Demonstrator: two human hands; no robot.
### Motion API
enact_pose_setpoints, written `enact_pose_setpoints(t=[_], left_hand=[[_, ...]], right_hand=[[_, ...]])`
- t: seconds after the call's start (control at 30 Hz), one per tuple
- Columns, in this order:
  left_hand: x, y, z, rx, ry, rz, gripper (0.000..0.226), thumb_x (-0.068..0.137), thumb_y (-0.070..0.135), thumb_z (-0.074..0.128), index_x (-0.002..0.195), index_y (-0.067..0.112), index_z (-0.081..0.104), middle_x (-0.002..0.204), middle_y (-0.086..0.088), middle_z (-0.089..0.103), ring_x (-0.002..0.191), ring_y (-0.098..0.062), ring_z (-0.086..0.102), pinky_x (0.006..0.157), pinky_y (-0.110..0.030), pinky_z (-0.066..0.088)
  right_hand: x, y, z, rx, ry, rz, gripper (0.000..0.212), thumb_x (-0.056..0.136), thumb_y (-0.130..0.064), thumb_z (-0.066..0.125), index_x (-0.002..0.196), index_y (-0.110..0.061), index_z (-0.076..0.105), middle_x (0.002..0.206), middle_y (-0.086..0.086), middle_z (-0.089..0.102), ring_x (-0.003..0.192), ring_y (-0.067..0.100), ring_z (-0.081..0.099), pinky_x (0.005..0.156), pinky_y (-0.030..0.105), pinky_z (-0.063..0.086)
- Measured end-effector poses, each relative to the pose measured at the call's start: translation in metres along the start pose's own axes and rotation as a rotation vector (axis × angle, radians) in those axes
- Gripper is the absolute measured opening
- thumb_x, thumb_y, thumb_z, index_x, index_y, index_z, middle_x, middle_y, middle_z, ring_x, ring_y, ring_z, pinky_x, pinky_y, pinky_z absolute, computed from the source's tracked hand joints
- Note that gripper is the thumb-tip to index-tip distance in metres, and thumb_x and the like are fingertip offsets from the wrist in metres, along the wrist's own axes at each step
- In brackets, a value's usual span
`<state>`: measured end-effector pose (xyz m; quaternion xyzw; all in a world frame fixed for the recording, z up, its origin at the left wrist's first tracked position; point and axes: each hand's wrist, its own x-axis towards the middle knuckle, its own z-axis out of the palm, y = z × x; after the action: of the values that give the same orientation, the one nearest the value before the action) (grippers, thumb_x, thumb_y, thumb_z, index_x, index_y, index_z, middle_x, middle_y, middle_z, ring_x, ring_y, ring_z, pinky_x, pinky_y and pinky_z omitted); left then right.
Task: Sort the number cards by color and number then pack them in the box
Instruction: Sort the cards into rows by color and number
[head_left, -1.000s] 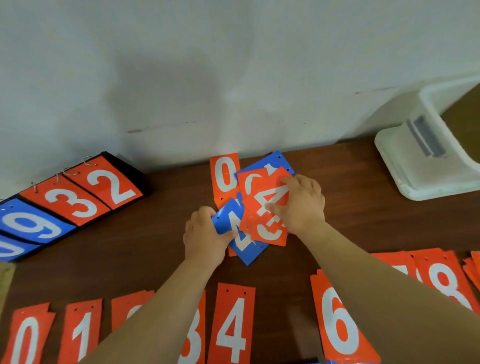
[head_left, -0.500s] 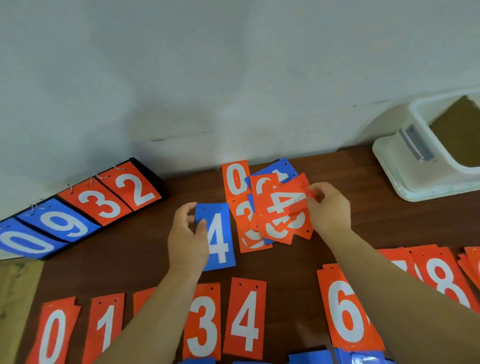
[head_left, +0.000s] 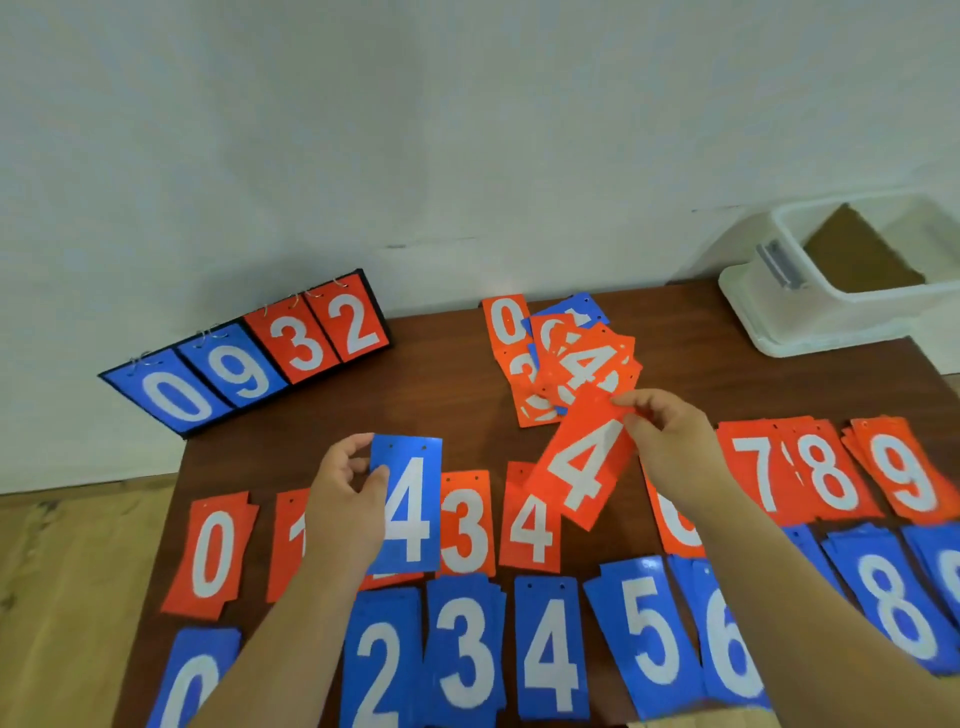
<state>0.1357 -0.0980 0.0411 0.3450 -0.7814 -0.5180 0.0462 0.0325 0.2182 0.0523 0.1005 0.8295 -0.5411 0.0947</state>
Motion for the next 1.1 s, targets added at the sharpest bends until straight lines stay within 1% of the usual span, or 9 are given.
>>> enact_pose_setpoints(t=[0.1, 0.27, 0.37, 0.5, 0.67, 0.8, 0.87, 0.97, 1.1], left_hand=[[-0.024, -0.019, -0.017, -0.017, -0.049, 0.003, 0.032, 0.100, 0.015, 0.061, 0.122, 0.039, 0.056, 0.105, 0.011, 0.068, 0.083, -0.014, 0.071, 0.062, -0.036, 0.060], [-0.055, -0.048, -0.029, -0.016, -0.145, 0.022, 0.034, 0.101, 0.015, 0.058, 0.123, 0.041, 0.057, 0.111, 0.010, 0.068, 0.082, -0.017, 0.069, 0.056, -0.024, 0.048], [-0.073, -0.061, -0.030, -0.011, -0.192, 0.012, 0.039, 0.101, 0.016, 0.058, 0.129, 0.043, 0.055, 0.116, 0.013, 0.066, 0.091, -0.017, 0.067, 0.059, -0.023, 0.048], [-0.096, -0.067, -0.026, 0.013, -0.243, 0.000, 0.041, 0.103, 0.015, 0.057, 0.131, 0.044, 0.052, 0.114, 0.015, 0.062, 0.081, -0.010, 0.066, 0.056, -0.021, 0.052], [-0.111, -0.067, -0.011, 0.022, -0.248, 0.001, 0.038, 0.103, 0.013, 0.056, 0.126, 0.043, 0.051, 0.106, 0.021, 0.062, 0.076, -0.009, 0.064, 0.055, -0.017, 0.048], [-0.120, -0.069, 0.010, 0.031, -0.223, -0.006, 0.033, 0.102, 0.015, 0.057, 0.124, 0.040, 0.054, 0.107, 0.011, 0.069, 0.081, -0.014, 0.068, 0.055, -0.022, 0.049], [-0.125, -0.070, 0.025, 0.050, -0.216, -0.020, 0.035, 0.102, 0.017, 0.058, 0.125, 0.044, 0.054, 0.114, 0.012, 0.066, 0.090, -0.018, 0.068, 0.058, -0.023, 0.051], [-0.134, -0.067, 0.050, 0.080, -0.230, -0.060, 0.039, 0.102, 0.014, 0.057, 0.125, 0.045, 0.050, 0.111, 0.018, 0.058, 0.084, -0.013, 0.065, 0.051, -0.017, 0.049], [-0.141, -0.073, 0.089, 0.147, -0.247, -0.128, 0.041, 0.102, 0.018, 0.059, 0.135, 0.039, 0.047, 0.109, 0.017, 0.057, 0.079, -0.010, 0.064, 0.049, -0.015, 0.046]], right_hand=[[-0.042, -0.004, 0.000, -0.102, -0.013, -0.003, 0.024, 0.103, -0.011, 0.053, 0.110, -0.027, 0.070, 0.109, -0.006, 0.069, 0.087, 0.016, 0.068, 0.072, 0.034, 0.058], [-0.095, 0.007, 0.003, -0.162, -0.025, 0.016, 0.025, 0.104, -0.013, 0.051, 0.106, -0.032, 0.069, 0.109, -0.009, 0.068, 0.090, 0.010, 0.068, 0.073, 0.032, 0.060], [-0.116, 0.017, 0.004, -0.208, -0.043, 0.035, 0.023, 0.106, -0.016, 0.051, 0.108, -0.031, 0.067, 0.109, -0.008, 0.067, 0.091, 0.009, 0.068, 0.071, 0.026, 0.058], [-0.132, 0.027, -0.001, -0.250, -0.055, 0.062, 0.021, 0.107, -0.018, 0.049, 0.114, -0.029, 0.065, 0.109, -0.008, 0.063, 0.090, 0.006, 0.064, 0.064, 0.018, 0.052], [-0.124, 0.035, -0.010, -0.269, -0.092, 0.078, 0.020, 0.107, -0.020, 0.049, 0.116, -0.029, 0.065, 0.114, -0.003, 0.063, 0.094, 0.012, 0.066, 0.062, 0.018, 0.053], [-0.100, 0.038, -0.015, -0.313, -0.147, 0.049, 0.022, 0.107, -0.020, 0.049, 0.117, -0.031, 0.065, 0.117, -0.004, 0.061, 0.093, 0.011, 0.065, 0.063, 0.017, 0.052], [-0.085, 0.038, -0.019, -0.329, -0.178, 0.037, 0.022, 0.107, -0.020, 0.048, 0.114, -0.032, 0.065, 0.113, -0.006, 0.063, 0.089, 0.010, 0.067, 0.062, 0.019, 0.053], [-0.063, 0.038, -0.024, -0.387, -0.203, -0.019, 0.023, 0.106, -0.016, 0.048, 0.109, -0.033, 0.065, 0.102, -0.010, 0.065, 0.076, 0.009, 0.066, 0.056, 0.020, 0.051], [-0.029, 0.043, -0.017, -0.418, -0.206, -0.106, 0.024, 0.102, -0.013, 0.053, 0.113, -0.029, 0.067, 0.112, -0.009, 0.065, 0.096, 0.009, 0.063, 0.068, 0.015, 0.044]])
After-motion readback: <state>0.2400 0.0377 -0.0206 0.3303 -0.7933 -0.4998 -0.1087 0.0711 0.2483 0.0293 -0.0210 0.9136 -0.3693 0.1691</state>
